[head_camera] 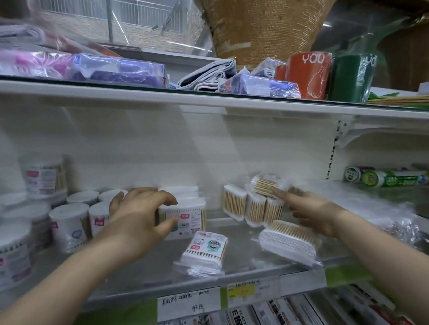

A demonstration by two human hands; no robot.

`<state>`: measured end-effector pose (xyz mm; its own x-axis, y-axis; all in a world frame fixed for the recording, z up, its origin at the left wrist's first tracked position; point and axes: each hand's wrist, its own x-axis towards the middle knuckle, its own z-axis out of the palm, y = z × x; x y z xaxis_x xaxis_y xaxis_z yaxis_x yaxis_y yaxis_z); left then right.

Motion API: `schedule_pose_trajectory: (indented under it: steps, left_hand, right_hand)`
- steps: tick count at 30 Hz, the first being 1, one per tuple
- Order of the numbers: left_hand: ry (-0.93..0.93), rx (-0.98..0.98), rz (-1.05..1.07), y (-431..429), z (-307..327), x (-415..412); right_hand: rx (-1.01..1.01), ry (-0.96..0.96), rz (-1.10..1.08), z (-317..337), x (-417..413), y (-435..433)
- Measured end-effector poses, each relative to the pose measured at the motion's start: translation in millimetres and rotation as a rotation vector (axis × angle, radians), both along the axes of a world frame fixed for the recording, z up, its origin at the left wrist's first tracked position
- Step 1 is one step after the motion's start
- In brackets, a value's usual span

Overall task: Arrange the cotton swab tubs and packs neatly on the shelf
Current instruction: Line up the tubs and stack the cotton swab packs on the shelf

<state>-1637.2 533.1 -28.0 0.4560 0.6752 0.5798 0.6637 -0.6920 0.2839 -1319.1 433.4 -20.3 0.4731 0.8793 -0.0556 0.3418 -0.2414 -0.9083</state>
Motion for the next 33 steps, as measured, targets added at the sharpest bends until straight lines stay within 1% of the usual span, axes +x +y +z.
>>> schedule_pose_trajectory:
  steps: [2, 4, 5, 8, 10, 11, 12, 13, 14, 16, 19, 20, 22, 24, 28, 29, 31, 33]
  left_hand:
    - [0.004, -0.009, -0.012, -1, 0, 2]
    - [0.001, -0.023, -0.024, -2, 0, 6]
    - [-0.001, -0.036, -0.031, -3, 0, 8]
    - [0.009, -0.067, -0.064, -7, -1, 14]
    - [0.017, -0.077, -0.088, -10, -1, 17]
    - [0.008, -0.092, -0.102, -12, -1, 18]
    - [-0.013, -0.122, -0.119, -13, 0, 19]
    - [-0.043, -0.17, -0.14, -15, 1, 20]
    - [-0.082, -0.24, -0.166, -18, 1, 22]
    - [-0.211, -0.398, -0.228, -23, 3, 27]
    - [-0.388, -0.579, -0.283, -32, 6, 36]
    - [-0.426, -0.611, -0.302, -36, 5, 39]
    - [-0.497, -0.641, -0.366, -43, 4, 43]
    - [-0.584, -0.673, -0.431, -51, 2, 43]
    - [-0.751, -0.727, -0.438, -50, -12, 40]
    - [-0.803, -0.748, -0.455, -52, -14, 39]
    - [-0.965, -0.816, -0.478, -55, -19, 35]
    - [-1.127, -0.858, -0.481, -59, -20, 31]
  right_hand:
    - [-0.165, -0.155, 0.122, 0, -4, -18]
    - [-0.366, -0.361, 0.185, -1, -7, -29]
    - [-0.427, -0.432, 0.224, -1, -8, -31]
    - [-0.458, -0.532, 0.295, 4, -19, -37]
    - [-0.434, -0.609, 0.248, 5, -25, -36]
    - [-0.396, -0.609, 0.219, 5, -27, -35]
    - [-0.337, -0.563, 0.199, 5, -29, -34]
    - [-0.252, -0.466, 0.185, 7, -33, -33]
    - [-0.143, -0.328, 0.173, 9, -37, -33]
    - [0.125, 0.064, 0.16, 14, -55, -30]
    - [0.451, 0.75, 0.186, 14, -88, -18]
    - [0.512, 0.934, 0.204, 11, -100, -13]
    - [0.595, 1.147, 0.288, 5, -120, -3]
    - [0.639, 1.254, 0.366, -2, -140, 4]
    - [0.709, 1.334, 0.324, -20, -161, 9]
    - [0.739, 1.336, 0.318, -23, -164, 8]
    - [0.787, 1.327, 0.306, -30, -171, 3]
    - [0.787, 1.261, 0.248, -37, -178, -4]
